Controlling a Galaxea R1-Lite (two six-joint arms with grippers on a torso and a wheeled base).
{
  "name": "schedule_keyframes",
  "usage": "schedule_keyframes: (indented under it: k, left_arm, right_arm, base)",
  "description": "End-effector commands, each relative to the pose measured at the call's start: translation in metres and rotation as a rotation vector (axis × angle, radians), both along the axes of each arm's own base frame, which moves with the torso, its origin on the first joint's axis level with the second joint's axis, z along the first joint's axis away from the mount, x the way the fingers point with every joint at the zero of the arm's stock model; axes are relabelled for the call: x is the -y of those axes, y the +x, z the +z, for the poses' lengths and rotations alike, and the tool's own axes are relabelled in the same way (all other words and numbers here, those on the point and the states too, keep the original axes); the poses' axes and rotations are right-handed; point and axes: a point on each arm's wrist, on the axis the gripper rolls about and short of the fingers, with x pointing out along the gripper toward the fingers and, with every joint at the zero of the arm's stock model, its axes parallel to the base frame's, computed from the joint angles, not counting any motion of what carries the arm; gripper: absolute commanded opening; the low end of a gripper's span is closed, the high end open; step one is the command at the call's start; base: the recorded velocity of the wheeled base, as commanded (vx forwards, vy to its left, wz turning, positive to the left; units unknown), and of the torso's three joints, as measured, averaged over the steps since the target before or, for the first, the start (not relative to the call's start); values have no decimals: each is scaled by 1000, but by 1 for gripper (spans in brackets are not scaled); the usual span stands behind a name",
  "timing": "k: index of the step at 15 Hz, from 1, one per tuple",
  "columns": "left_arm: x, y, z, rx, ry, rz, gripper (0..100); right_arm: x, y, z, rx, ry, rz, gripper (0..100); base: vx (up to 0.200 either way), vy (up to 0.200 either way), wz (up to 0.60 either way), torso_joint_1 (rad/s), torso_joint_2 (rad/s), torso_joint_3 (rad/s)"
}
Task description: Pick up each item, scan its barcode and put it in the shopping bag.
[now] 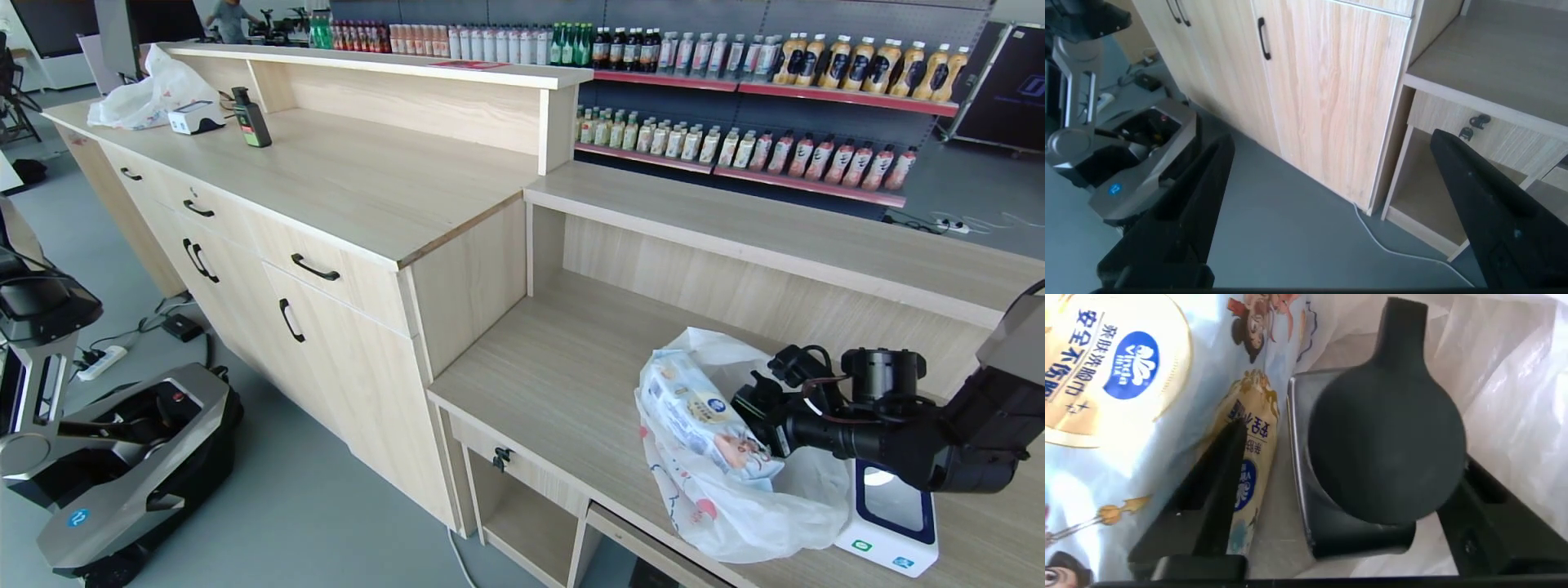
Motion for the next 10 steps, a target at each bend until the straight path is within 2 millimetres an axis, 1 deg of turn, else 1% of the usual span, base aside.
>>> schedule_keyframes:
  k: [1,3,5,9,10]
  left_arm:
    - [0,0,0,0,0,1,100]
    - [0,0,0,0,0,2,100]
    - [0,0,0,0,0,2,100]
    - [0,0,0,0,0,1,100]
    - [0,0,0,0,0,1,100]
  right_arm:
    - [0,0,3,8,5,9,100]
    - [0,-2,10,26,20,34,100]
    - [0,-5,25,64,31,54,100]
    - [5,-18,57,134,34,48,100]
    - [5,-25,70,155,31,45,100]
  base:
    - [0,0,0,0,0,0]
    - [0,0,0,0,0,0]
    - [0,0,0,0,0,0]
    - [0,0,0,0,0,0]
    - [0,0,0,0,0,0]
